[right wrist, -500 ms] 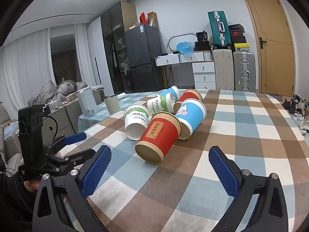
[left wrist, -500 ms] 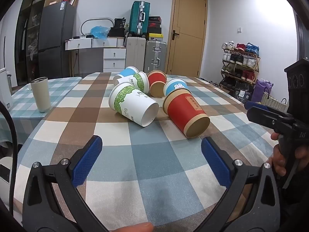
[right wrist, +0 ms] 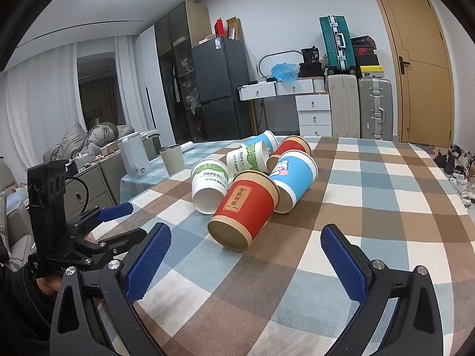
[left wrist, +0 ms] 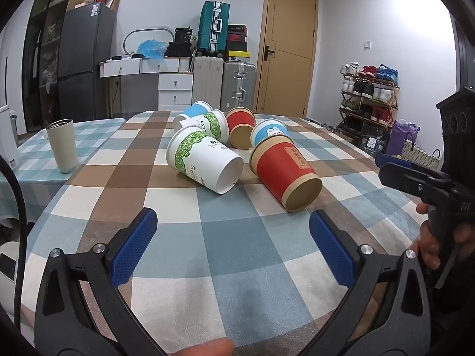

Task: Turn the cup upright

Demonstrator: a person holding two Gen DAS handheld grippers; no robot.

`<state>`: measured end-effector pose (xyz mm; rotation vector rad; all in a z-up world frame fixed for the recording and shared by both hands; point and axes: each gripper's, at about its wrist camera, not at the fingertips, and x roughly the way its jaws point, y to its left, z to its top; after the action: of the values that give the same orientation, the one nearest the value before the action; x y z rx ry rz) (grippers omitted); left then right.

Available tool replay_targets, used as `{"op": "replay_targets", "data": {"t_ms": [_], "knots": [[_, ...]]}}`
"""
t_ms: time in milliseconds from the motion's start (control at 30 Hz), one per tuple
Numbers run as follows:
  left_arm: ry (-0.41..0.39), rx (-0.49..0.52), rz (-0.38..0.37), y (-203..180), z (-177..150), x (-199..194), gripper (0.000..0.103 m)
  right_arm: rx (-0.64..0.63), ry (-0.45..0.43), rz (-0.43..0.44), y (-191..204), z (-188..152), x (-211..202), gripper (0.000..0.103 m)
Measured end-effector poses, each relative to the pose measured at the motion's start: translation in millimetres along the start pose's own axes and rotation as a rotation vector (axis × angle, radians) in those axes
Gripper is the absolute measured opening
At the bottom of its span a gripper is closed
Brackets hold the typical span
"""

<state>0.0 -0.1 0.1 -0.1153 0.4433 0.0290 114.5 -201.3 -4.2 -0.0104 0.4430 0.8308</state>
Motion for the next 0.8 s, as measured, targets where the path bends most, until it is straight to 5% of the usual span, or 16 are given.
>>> {"op": "replay_targets", "data": {"t_ms": [800], "knots": [[0.003, 0.004, 0.002, 0.1, 0.0, -0.6, 0.102, -0.002, 0.007, -0.002, 0.1, -0.6, 1.9, 0.103]]}}
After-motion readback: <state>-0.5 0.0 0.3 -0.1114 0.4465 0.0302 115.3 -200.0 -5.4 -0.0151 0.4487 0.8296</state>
